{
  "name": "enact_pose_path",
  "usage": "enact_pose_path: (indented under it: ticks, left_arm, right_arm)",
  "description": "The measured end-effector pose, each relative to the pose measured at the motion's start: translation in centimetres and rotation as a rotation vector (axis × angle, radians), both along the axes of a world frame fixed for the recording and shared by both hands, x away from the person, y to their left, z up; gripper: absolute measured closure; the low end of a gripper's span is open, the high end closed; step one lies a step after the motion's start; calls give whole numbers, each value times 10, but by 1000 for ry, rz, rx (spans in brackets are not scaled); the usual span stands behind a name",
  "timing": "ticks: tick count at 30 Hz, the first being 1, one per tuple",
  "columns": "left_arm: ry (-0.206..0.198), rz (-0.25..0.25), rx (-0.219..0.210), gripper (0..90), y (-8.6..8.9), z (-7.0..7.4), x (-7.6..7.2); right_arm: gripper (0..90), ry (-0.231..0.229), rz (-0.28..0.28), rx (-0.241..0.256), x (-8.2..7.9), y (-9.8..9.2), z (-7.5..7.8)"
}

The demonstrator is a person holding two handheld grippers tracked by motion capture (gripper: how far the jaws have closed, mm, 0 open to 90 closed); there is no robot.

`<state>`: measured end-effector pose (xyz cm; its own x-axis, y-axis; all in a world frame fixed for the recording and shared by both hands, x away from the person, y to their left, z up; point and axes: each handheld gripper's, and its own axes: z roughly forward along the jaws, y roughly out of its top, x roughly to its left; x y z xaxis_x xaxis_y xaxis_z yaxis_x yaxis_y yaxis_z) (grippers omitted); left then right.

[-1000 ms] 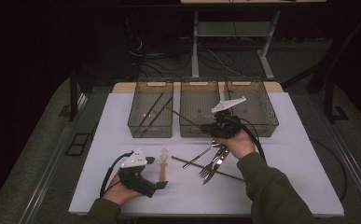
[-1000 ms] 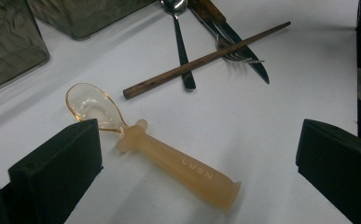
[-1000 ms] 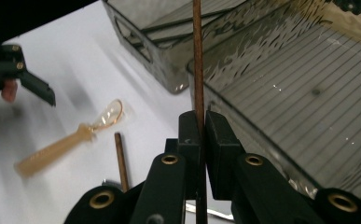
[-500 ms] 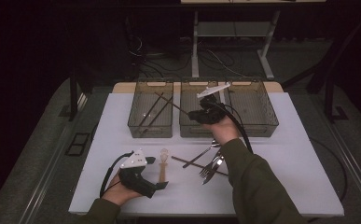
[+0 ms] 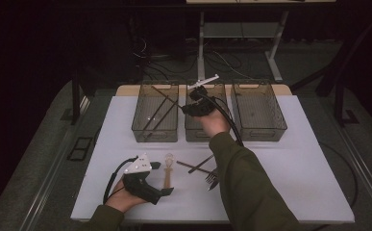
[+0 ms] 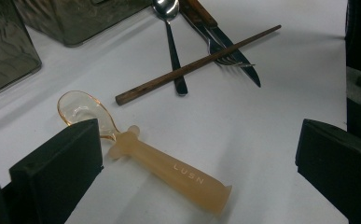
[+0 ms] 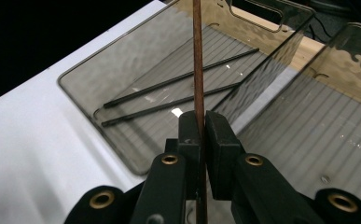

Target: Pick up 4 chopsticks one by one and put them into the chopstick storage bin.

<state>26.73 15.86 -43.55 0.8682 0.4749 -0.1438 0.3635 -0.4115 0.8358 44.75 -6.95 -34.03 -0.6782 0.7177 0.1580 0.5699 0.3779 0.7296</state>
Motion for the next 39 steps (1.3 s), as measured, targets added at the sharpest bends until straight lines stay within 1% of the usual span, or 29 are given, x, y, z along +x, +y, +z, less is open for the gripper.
enact_pose_path:
  ticks: [3, 6, 8, 12, 13, 18, 21, 25, 26, 30, 32, 33, 34, 36, 39]
  left_arm:
    - [0, -4, -3, 0, 0, 0, 0]
    - [3, -9, 4, 0, 1, 0, 0]
    - [4, -11, 2, 0, 0, 0, 0]
    - [1, -19, 5, 0, 0, 0, 0]
    - [1, -20, 5, 0, 0, 0, 0]
    - [0, -27, 1, 0, -1, 0, 0]
    - [-1, -32, -3, 0, -1, 0, 0]
    - [7, -32, -4, 0, -1, 0, -1]
    - [8, -35, 1, 0, -1, 1, -1]
    - [6, -40, -1, 0, -1, 1, -1]
    - [6, -38, -3, 0, -1, 1, -1]
    - [5, -37, -7, 0, -1, 1, -1]
    - [3, -36, -7, 0, -1, 1, -1]
    - [3, -35, -7, 0, -1, 1, -1]
    - [2, -35, -7, 0, -1, 1, -1]
  right_arm:
    - [849, 11, -8, -7, 10, 10, -4]
    - [848, 24, -19, -12, 18, 20, -9]
    - [848, 29, -15, -11, 22, 25, -12]
    - [848, 36, -20, -28, 29, 36, -18]
    - [848, 42, -23, -25, 30, 38, -19]
    - [848, 48, -28, -42, 34, 52, -22]
    - [848, 55, -41, -51, 37, 58, -24]
    - [848, 57, -53, -60, 41, 66, -26]
    - [848, 59, -57, -65, 41, 68, -27]
    - [844, 62, -66, -61, 44, 73, -30]
    - [838, 64, -56, -60, 44, 75, -31]
    - [825, 61, -51, -58, 44, 75, -31]
    - [783, 57, -49, -54, 43, 75, -31]
    - [758, 46, -55, -49, 42, 75, -29]
    - [722, 37, -35, -45, 40, 73, -26]
